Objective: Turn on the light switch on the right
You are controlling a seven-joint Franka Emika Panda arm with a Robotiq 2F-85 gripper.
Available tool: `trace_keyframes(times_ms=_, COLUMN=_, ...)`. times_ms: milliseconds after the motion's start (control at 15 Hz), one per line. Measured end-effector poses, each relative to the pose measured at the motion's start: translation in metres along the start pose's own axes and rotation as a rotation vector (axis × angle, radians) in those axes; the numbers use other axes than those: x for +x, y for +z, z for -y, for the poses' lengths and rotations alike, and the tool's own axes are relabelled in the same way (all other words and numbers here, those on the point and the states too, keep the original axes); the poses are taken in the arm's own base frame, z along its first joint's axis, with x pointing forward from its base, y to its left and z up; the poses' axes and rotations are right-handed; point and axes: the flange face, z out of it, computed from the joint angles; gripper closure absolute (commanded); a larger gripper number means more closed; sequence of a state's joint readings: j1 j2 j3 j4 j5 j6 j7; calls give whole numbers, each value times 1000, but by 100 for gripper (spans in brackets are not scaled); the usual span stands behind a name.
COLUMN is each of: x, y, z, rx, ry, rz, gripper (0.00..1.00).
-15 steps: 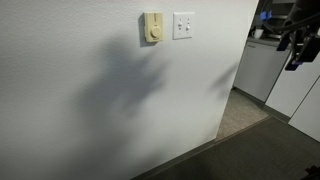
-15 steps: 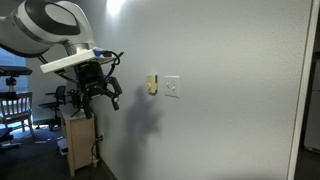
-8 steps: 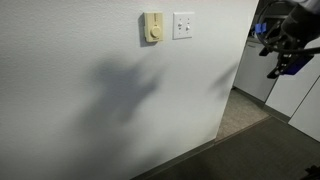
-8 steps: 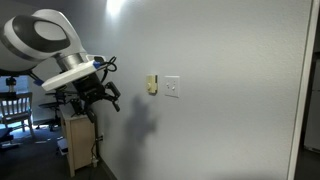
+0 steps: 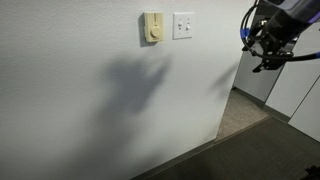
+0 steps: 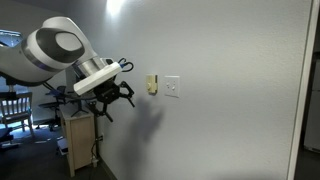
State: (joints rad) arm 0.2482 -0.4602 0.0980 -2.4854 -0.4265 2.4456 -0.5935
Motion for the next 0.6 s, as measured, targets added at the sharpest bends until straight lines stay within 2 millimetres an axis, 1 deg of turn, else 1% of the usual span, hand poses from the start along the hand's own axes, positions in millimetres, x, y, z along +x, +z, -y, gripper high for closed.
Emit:
trace_keyframes(times_ms=333, x=16, y=19, z=-49, rx=-60, ry=-72, rz=-109, gripper=0)
trace_keyframes(times_ms=400, x=19, y=23, z=-52, rx=-59, ry=-72, rz=-112, gripper=0)
trace_keyframes(times_ms=467, x=20, y=24, z=-51, rx=-57, ry=-72, rz=-111, gripper=0)
trace_keyframes(times_ms=600, x=21, y=20, z=-50, rx=-61, ry=-74, rz=-114, gripper=0)
